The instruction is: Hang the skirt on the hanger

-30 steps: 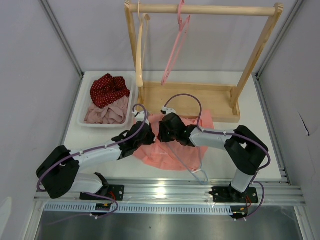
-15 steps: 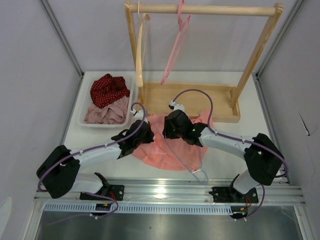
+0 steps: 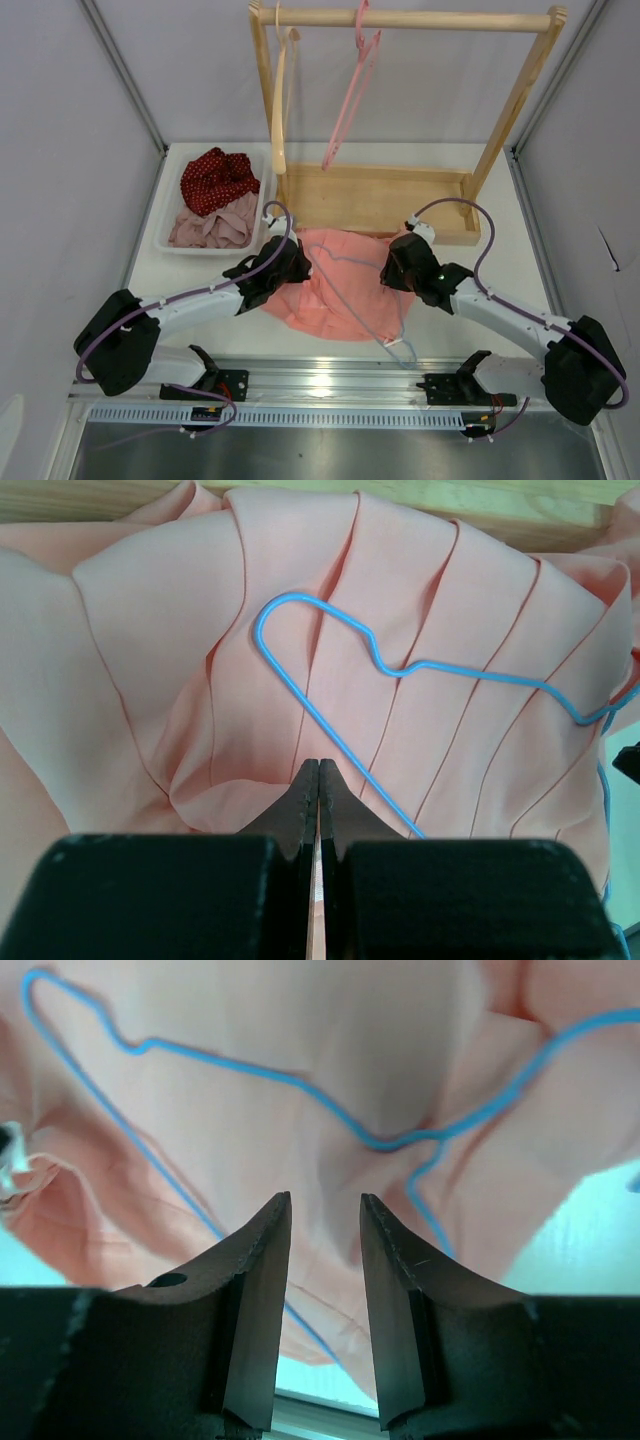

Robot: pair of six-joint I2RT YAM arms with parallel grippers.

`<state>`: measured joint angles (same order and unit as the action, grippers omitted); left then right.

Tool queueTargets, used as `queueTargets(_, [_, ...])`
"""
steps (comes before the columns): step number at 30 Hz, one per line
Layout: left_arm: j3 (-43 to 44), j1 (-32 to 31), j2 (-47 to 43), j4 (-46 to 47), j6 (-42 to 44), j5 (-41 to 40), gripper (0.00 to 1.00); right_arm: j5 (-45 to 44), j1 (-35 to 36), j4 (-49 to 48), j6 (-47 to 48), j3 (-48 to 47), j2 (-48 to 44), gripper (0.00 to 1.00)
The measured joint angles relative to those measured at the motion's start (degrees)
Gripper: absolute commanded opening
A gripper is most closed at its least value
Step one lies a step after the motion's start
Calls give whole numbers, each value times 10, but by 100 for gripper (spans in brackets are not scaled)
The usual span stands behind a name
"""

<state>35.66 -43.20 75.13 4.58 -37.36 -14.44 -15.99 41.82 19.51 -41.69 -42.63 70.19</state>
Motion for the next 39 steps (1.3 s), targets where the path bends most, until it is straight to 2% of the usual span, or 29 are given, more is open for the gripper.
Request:
queueTargets(8, [3,0,0,0,3,4,0,45,-72,-14,-8,68,-62,43])
queueTargets(14, [3,1,0,0,3,8,0,109,-134,-61,-8,109,-62,46])
queueTargets(20, [3,1,0,0,4,12,0,152,-149,-113,-12,124,-56,49])
queueTargets(34, [3,1,0,0,4,12,0,185,-166,-212,-23,134,2,47])
queueTargets(36, [3,1,-1,-1,4,13,0,189,-169,-227,-25,140,10,40])
queueTargets(39, [3,1,-2,-1,4,13,0,191,-172,-237,-30,147,17,37])
